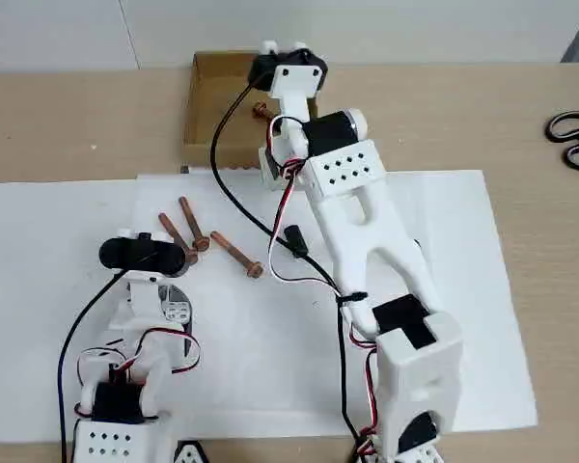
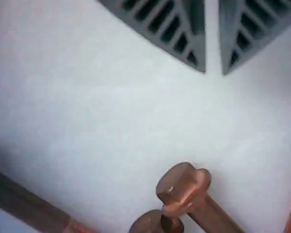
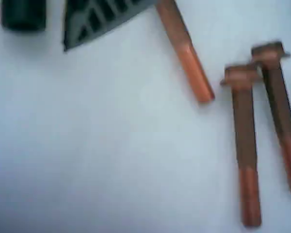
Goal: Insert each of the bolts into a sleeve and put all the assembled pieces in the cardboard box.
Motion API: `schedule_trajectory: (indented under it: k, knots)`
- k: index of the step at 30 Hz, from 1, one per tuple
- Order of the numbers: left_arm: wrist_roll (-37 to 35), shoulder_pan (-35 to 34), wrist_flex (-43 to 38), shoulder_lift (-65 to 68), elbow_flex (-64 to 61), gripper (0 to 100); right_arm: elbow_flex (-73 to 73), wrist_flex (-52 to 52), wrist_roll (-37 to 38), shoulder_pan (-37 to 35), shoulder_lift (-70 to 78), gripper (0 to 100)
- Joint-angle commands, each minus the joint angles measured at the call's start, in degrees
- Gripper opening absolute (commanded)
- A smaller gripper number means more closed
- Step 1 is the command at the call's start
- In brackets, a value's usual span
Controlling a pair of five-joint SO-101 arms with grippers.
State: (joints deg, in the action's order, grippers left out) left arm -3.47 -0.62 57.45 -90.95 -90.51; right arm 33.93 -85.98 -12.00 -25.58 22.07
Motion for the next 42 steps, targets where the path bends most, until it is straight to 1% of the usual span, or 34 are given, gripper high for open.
schedule_trajectory:
  k: [1,4,6,10,15,21,26,28,37,42]
  knots:
    - [0.0,0.0,-1.0,-0.4,0.5,1,2.9,-4.4,-0.7,-0.2,-4.1,21.2]
    - [0.2,0.1,-1.0,-0.4,0.5,1,2.9,-8.8,-0.7,-0.2,-3.9,21.2]
    - [0.2,0.0,-1.0,-0.4,0.5,1,2.6,-9.6,-0.7,-0.1,-3.8,21.2]
    - [0.2,0.0,-1.0,-0.4,0.5,1,2.5,-9.5,-0.7,-0.5,-3.5,21.2]
    - [0.0,-0.1,-1.0,-0.4,0.5,1,2.5,-10.7,-0.7,-3.3,-0.3,21.2]
    - [0.0,-0.1,-1.0,-0.4,0.5,1,2.2,-10.8,-0.6,-4.7,1.1,21.2]
    - [-0.1,-0.9,-1.0,-0.4,0.5,1,-1.7,-10.4,-0.6,-5.1,4.1,21.2]
    - [-1.2,-1.3,-1.0,-0.4,0.5,1,-3.2,-10.4,-0.6,-5.1,5.4,21.2]
    - [-1.7,-1.3,-1.0,-0.4,0.5,1,-3.5,-9.5,-0.2,-5.1,9.7,21.1]
    - [-1.7,-1.3,-1.0,-0.4,0.5,1,-3.5,-8.5,5.0,-5.0,12.7,21.1]
